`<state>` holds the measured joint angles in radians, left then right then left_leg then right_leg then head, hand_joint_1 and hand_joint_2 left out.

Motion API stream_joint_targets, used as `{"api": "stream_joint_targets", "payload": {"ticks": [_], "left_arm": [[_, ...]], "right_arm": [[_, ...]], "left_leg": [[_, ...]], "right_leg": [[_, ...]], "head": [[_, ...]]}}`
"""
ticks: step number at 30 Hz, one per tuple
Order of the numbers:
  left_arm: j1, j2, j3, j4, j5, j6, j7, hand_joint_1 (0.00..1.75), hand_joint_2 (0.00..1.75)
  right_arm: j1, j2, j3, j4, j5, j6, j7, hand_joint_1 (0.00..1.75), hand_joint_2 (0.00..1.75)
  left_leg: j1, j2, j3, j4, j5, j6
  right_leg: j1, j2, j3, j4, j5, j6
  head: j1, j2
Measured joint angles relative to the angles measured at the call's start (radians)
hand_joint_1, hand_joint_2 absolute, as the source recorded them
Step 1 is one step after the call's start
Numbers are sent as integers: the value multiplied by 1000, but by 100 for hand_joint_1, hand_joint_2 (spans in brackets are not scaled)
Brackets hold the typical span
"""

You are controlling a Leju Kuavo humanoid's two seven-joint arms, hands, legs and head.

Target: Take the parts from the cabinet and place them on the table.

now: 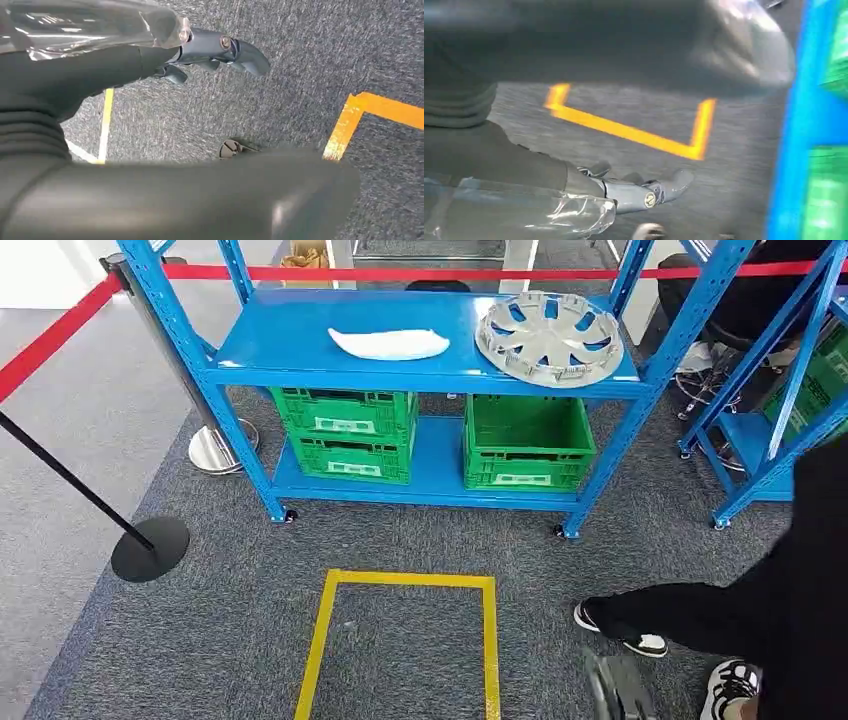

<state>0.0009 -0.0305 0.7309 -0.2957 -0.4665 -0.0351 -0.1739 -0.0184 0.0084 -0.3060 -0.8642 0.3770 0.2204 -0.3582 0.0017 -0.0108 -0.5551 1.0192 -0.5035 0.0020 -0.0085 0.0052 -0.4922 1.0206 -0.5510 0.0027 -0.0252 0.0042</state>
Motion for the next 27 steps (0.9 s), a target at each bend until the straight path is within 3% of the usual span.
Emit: {"api": "stream_joint_targets", "payload": {"ticks": [9, 27], "left_arm": [[-19, -7, 96, 14, -55, 0, -15, 0, 0], [-56, -21, 287, 44, -150, 2, -45, 0, 0]], "right_arm": [[-54, -10, 106, -285, -122, 123, -79, 0, 0], [-182, -87, 335, -804, -385, 350, -225, 0, 0]], "left_leg": [[0, 0, 0, 0, 0, 0], [0, 0, 0, 0, 0, 0]], "right_leg": [[0, -1, 0, 0, 0, 0], [0, -1, 1, 0, 0, 0]], "head": [[0, 0], [0, 0]]}}
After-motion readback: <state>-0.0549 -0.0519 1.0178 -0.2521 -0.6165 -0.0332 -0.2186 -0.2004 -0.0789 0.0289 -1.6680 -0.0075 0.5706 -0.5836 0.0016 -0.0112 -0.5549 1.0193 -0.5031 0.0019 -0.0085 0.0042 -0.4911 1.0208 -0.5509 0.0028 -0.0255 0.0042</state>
